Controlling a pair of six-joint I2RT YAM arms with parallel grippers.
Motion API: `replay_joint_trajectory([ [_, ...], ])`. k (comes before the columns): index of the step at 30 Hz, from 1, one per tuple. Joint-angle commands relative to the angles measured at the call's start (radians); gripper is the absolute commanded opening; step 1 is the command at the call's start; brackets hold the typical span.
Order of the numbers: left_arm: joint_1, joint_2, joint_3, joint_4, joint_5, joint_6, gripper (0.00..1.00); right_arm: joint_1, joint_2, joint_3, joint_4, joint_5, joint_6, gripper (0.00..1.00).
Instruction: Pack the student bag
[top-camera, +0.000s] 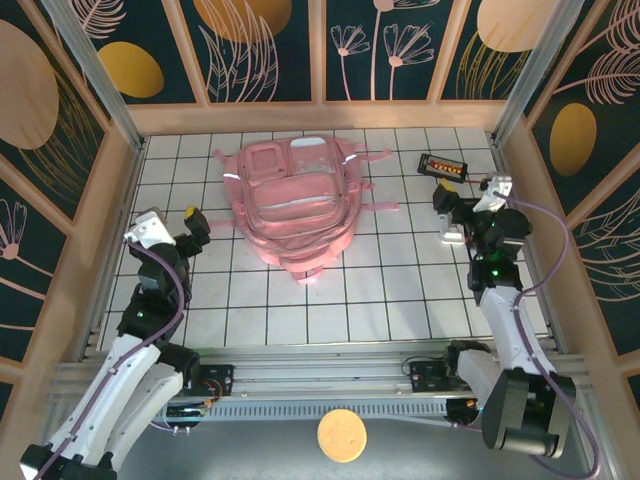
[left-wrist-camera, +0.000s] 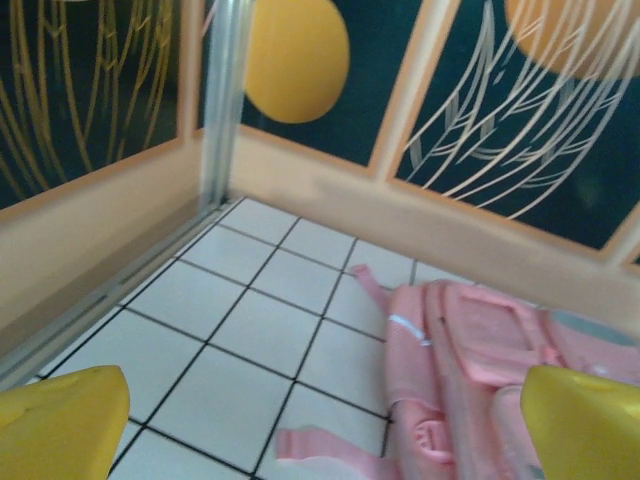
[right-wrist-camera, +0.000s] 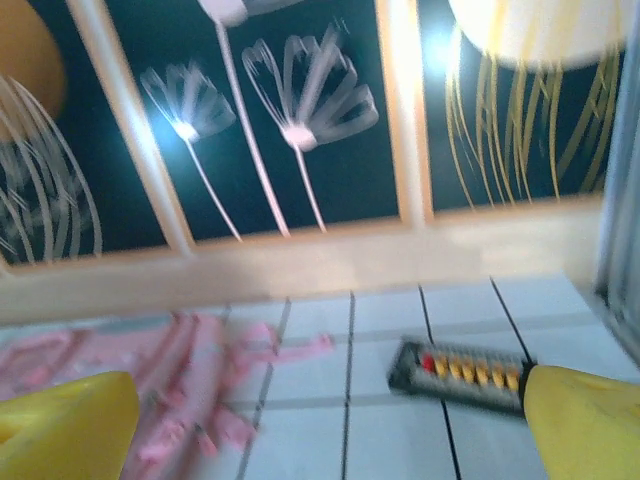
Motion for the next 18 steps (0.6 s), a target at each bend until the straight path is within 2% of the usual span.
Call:
replay_joint_trajectory([
  [1,0.026,0.018,-0.045,0.042,-0.047,0.022,0.99,-0.015,0.095,-0.083,0.091,0.005,-0.003,0.99],
  [6,0.111,0.078,-0.095,0.114,0.011,-0.019,0.99,-0.017,0.309,-0.155,0.336,0.016,-0.012,0.99],
  [11,0.173,0.224,-0.177,0.359,0.025,0.040,0.99,-0.015,0.507,-0.156,0.529,0.001,-0.006,0.99],
  [14,0.204,0.348,-0.204,0.479,0.034,0.039,0.99,-0.007,0.555,-0.181,0.623,0.018,-0.017,0.99],
  [18,0.251,0.499,-0.236,0.684,0.076,0.066,0.99,0.005,0.571,-0.190,0.656,0.002,-0.034,0.99],
])
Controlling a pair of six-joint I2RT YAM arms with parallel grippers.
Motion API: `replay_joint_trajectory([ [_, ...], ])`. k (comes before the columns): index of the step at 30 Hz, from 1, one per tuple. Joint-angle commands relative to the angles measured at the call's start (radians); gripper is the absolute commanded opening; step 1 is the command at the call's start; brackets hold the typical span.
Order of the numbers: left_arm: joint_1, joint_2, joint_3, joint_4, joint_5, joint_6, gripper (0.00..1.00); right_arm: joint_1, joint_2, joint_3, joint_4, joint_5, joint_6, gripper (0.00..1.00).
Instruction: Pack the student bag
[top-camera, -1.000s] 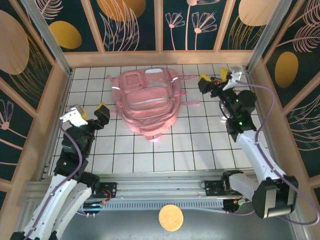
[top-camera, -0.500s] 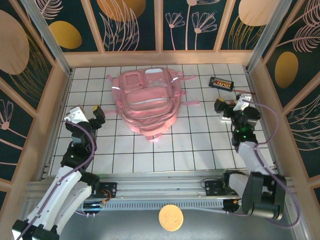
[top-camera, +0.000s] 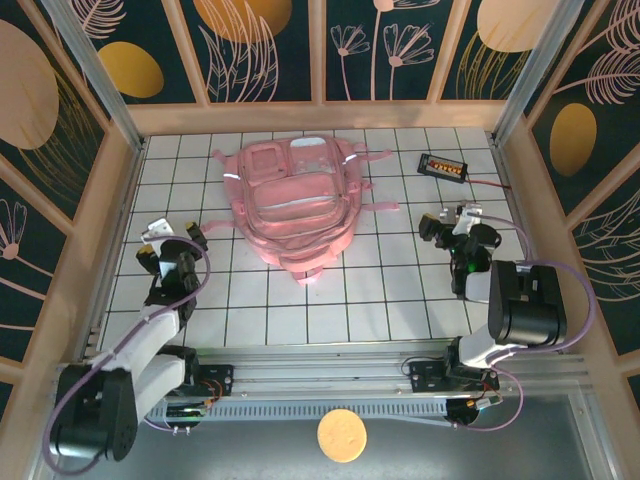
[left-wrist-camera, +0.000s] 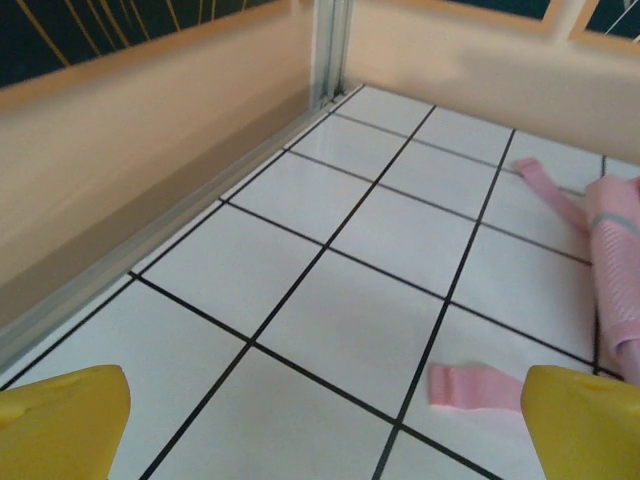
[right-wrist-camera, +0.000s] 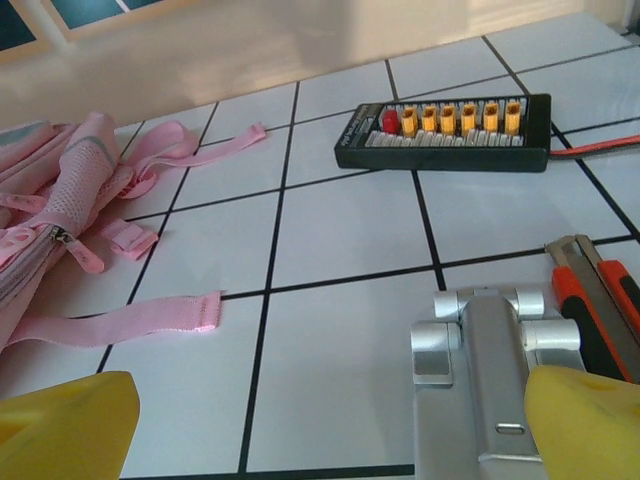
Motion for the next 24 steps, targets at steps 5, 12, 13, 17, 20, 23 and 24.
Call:
replay_joint_trajectory([
  [5,0.081,0.265,-0.007,0.499,0.200,0.168,0.99,0.011,0.000,-0.135,0.361,0.028,-0.021,0.99],
  [12,0.108,0.471,-0.041,0.784,0.495,0.264,0.99,0.001,0.061,-0.154,0.463,0.040,0.004,0.99],
  [13,0.112,0.502,-0.052,0.859,0.518,0.262,0.99,0.014,0.049,-0.124,0.377,0.061,-0.016,0.99],
  [17,0.114,0.494,-0.028,0.794,0.460,0.245,0.99,0.063,0.048,-0.096,0.324,0.153,-0.042,0.99],
  [20,0.114,0.497,-0.029,0.804,0.460,0.245,0.99,0.072,0.048,-0.090,0.314,0.189,-0.042,0.99],
  [23,0.114,0.496,-0.029,0.802,0.462,0.245,0.99,0.074,0.047,-0.094,0.317,0.191,-0.042,0.99],
  [24,0.114,0.496,-0.029,0.801,0.462,0.248,0.99,0.073,0.048,-0.094,0.316,0.191,-0.042,0.99],
])
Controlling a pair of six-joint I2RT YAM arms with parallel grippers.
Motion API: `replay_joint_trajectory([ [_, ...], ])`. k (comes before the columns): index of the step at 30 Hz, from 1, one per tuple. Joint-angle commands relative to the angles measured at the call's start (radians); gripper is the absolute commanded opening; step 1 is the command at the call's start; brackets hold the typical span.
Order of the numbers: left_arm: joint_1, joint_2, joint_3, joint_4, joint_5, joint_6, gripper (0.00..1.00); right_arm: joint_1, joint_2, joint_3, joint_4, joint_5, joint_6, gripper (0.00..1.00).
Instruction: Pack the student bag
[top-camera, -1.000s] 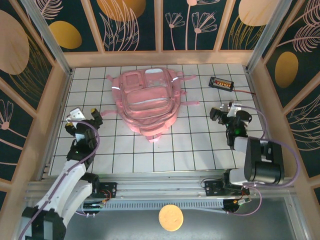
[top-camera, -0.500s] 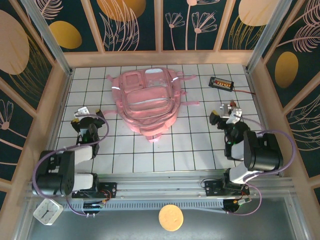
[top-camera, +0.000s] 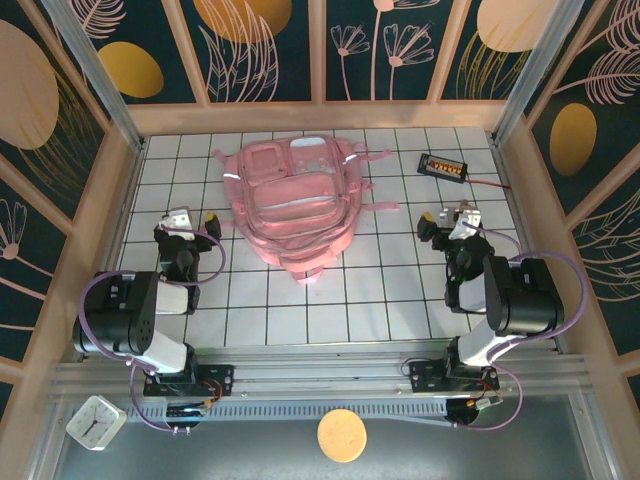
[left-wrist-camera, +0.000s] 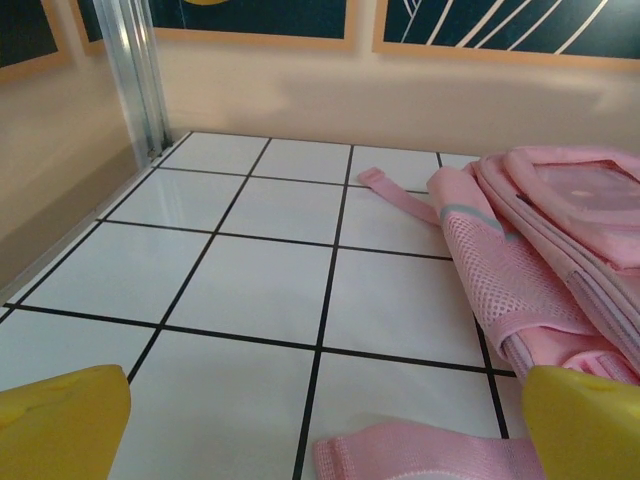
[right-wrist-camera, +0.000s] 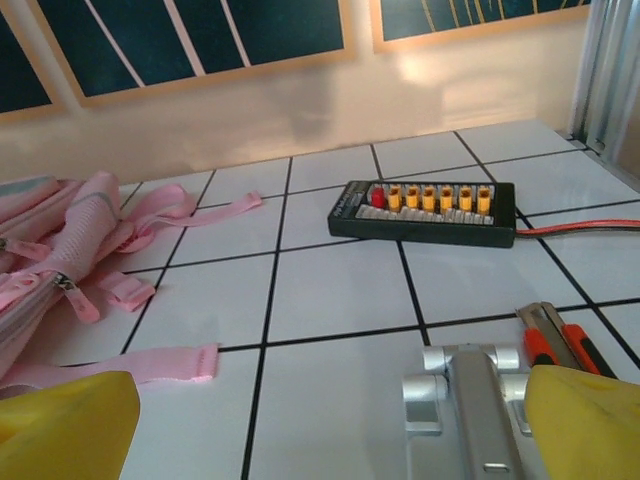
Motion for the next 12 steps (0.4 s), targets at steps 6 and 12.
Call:
replay_joint_trajectory([
  [6,0.006,0.004,0.002,0.060,0.027,0.014,0.99,0.007,-0.009,0.006,0.003,0.041,-0.016,0.99],
  [12,0.006,0.000,-0.003,0.067,0.028,0.015,0.99,0.007,-0.010,0.005,0.003,0.041,-0.016,0.99],
])
